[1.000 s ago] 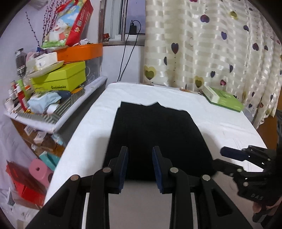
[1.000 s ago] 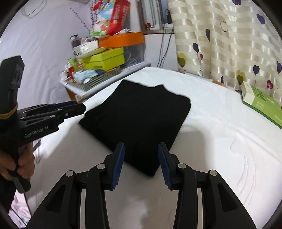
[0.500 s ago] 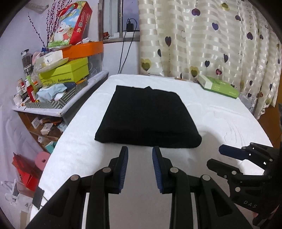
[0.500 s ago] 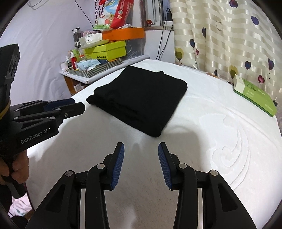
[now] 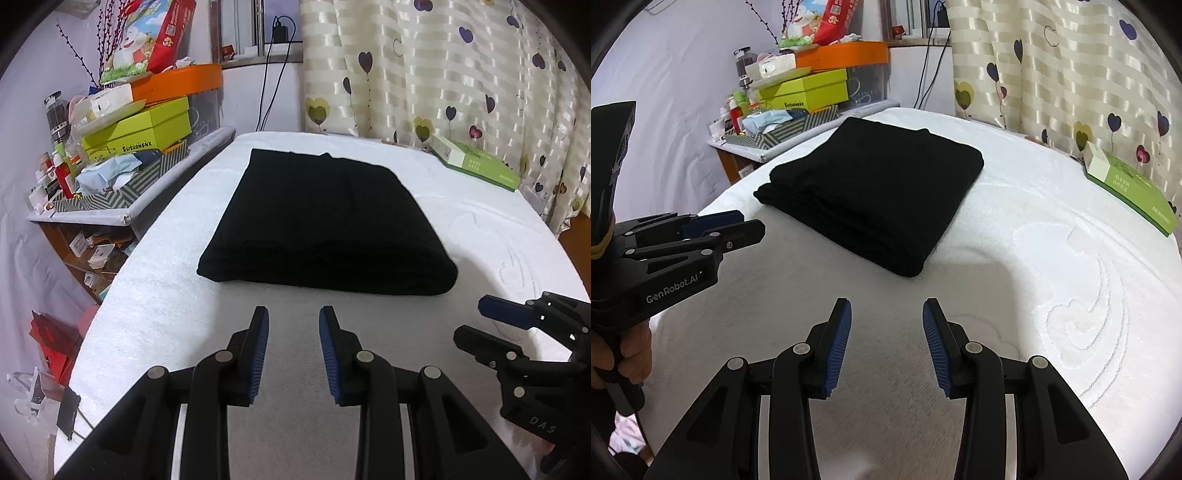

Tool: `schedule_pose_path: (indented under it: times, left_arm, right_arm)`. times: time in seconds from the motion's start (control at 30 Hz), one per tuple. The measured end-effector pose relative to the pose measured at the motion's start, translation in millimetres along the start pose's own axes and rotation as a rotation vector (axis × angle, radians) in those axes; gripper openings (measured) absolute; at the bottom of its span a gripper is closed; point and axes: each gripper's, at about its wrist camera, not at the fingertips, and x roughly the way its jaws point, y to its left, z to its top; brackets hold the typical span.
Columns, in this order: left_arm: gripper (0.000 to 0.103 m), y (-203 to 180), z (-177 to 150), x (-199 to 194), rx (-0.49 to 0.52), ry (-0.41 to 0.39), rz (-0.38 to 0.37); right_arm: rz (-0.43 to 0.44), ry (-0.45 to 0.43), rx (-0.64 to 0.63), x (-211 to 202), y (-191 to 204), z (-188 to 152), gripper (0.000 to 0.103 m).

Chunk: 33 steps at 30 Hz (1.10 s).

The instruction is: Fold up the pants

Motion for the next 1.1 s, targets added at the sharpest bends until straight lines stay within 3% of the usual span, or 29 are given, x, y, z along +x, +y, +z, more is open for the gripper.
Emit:
schedule_pose_path:
  times: [0.33, 0.4, 0.97, 1.1]
  left_arm:
    - [0.031, -0.1, -7.9, 17.5, 0.004, 0.052, 0.008]
    - [0.031, 0.4, -8.3, 20.2, 0.002, 0.063, 0.005]
    - [0.032, -2.4, -7.8, 24.1, 0.019, 0.071, 0.015]
    - [0.042, -2.5, -7.8, 24.8, 0.02, 0.071, 0.045]
  right_arm:
    - [-0.006, 0.045, -0.013, 11.9, 3.2, -1.4, 0.042]
    - [0.001, 0.047, -0.017, 12.4, 4.1, -1.5, 0.046]
    - [-0.035, 0.056, -0.046, 15.5, 9.0, -1.2, 0.047]
    - [-0.036, 0.056, -0.047, 15.4, 8.5, -1.3, 0.047]
